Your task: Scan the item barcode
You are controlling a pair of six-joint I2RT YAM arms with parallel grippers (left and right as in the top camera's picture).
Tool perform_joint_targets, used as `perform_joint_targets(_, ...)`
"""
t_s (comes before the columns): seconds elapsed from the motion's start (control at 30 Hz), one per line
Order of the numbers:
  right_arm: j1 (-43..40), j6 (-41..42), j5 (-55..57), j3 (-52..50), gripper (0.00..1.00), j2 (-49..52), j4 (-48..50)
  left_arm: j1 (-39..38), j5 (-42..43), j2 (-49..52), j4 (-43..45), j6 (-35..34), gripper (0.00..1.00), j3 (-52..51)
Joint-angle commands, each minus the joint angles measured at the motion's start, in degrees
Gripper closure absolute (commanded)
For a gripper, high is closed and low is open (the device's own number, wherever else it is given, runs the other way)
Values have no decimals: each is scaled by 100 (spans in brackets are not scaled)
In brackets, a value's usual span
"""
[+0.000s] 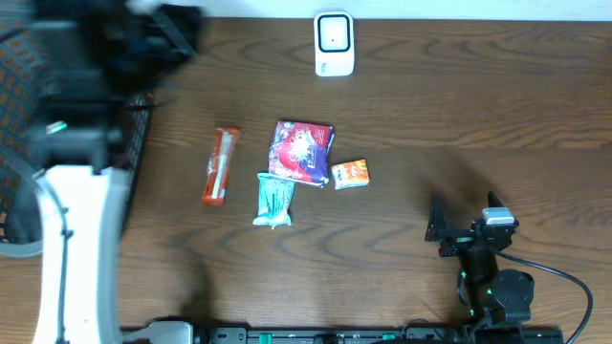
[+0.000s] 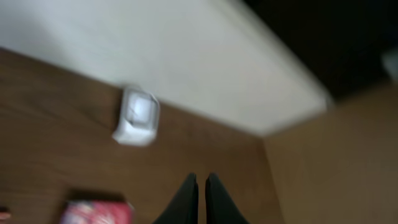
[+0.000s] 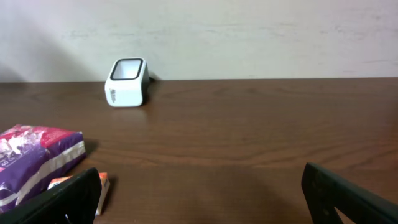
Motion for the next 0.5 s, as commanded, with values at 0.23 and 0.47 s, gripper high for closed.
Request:
perform_joint_targets(0.23,35,-68,9,-9,1,-17,-22,-1246,-796,994,-323,988,92,55)
perform_joint_targets(0.47,35,-68,9,-9,1,-17,-24,-1239,-3541,1032,-1941,1915,25,55)
